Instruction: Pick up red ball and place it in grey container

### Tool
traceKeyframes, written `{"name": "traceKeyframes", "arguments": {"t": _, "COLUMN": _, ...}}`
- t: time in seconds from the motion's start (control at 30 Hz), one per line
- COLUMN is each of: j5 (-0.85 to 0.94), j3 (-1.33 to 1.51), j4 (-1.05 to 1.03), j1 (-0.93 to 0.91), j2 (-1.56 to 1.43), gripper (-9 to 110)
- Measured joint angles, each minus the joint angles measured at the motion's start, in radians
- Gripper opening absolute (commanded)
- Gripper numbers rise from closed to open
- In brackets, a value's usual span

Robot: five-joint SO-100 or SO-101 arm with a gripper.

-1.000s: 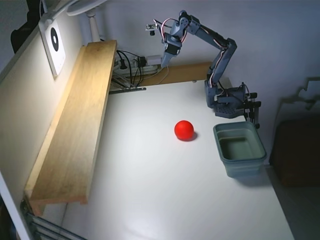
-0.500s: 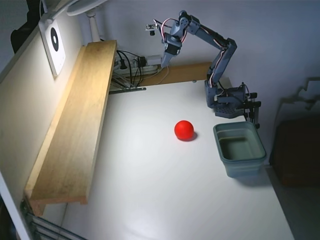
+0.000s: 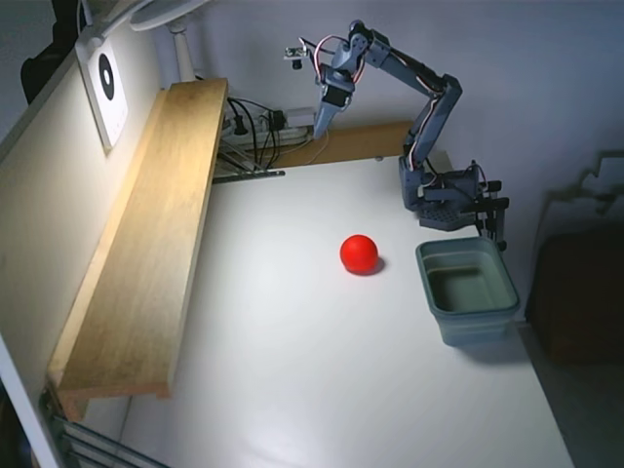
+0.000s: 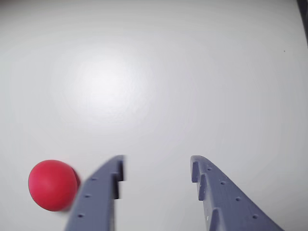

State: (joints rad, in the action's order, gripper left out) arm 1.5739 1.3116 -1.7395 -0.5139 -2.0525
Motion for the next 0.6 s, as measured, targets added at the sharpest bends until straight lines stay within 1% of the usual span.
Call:
{"name": "traceKeyframes", "arguments": {"t": 0.3, "j5": 0.0, "j3": 0.0, "j4": 0.0, "j1": 0.009, "j2": 0.0, "gripper": 38}}
{"name": "traceKeyframes", "arguments": {"t": 0.37, "j5": 0.0, "j3": 0.0, "j4": 0.0, "j1": 0.044, "j2": 0.0, "gripper": 38}}
{"name": "traceKeyframes", "arguments": {"t": 0.6, "j5": 0.0, "j3": 0.0, "j4": 0.0, "j1": 0.258, "j2": 0.0, "gripper": 38}}
